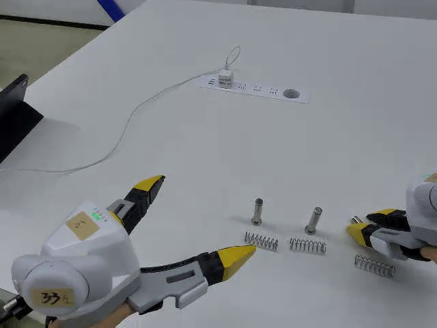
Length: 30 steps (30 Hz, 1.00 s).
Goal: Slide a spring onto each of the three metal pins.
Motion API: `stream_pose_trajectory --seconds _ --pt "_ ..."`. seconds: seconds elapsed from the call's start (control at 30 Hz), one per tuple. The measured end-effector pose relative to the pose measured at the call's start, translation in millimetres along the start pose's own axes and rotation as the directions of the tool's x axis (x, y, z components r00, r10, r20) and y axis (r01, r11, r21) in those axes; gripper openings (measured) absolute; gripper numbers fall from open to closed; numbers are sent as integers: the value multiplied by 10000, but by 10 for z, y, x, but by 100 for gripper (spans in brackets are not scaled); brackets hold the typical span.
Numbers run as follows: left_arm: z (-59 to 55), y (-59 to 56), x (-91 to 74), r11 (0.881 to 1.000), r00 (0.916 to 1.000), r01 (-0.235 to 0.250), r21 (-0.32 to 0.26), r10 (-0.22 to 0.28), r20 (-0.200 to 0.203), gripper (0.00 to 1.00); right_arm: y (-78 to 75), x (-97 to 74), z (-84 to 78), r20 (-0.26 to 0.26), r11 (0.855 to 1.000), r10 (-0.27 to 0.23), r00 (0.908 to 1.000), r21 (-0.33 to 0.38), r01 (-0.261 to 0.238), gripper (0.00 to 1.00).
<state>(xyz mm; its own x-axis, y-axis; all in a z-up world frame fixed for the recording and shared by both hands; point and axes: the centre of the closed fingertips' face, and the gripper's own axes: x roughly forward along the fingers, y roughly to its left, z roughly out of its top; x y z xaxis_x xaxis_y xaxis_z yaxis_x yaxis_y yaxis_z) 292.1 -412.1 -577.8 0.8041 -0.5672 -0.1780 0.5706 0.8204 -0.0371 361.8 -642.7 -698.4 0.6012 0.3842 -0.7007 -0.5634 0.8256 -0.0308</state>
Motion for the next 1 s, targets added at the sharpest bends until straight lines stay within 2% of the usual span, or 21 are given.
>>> stream_pose_trajectory --seconds 0.07,0.23,0.4,0.5,0.53,0.8,0.87,1.0 --pt "0 -2 3 10000 10000 4 12 -4 -2 100 15 10 21 99 9994 74 9999 -352 -71 19" --pt "2 -4 9 10000 10000 16 77 -16 -1 100 26 13 31 48 9993 129 9999 -339 -127 15" --pt "5 -4 8 10000 10000 9 80 -9 4 100 48 24 25 -91 9995 205 9997 -245 -208 11" --pt "36 -18 8 10000 9998 71 -26 -70 194 100 23 34 14 -266 9995 273 9993 176 -268 11" --pt "29 -16 6 10000 9999 47 12 -47 152 100 44 44 9 -297 9982 430 9986 437 -416 9" --pt "6 -27 10 9998 10000 40 217 -40 -21 100 67 64 -6 -517 9988 325 9981 375 -306 9" --pt "9 -29 10 9997 10000 50 254 -50 -12 100 53 69 -10 -498 9976 316 9983 636 -284 8" --pt "-27 -21 14 9996 9998 23 298 -17 -202 100 41 34 -24 -665 9995 161 9977 293 -141 8"
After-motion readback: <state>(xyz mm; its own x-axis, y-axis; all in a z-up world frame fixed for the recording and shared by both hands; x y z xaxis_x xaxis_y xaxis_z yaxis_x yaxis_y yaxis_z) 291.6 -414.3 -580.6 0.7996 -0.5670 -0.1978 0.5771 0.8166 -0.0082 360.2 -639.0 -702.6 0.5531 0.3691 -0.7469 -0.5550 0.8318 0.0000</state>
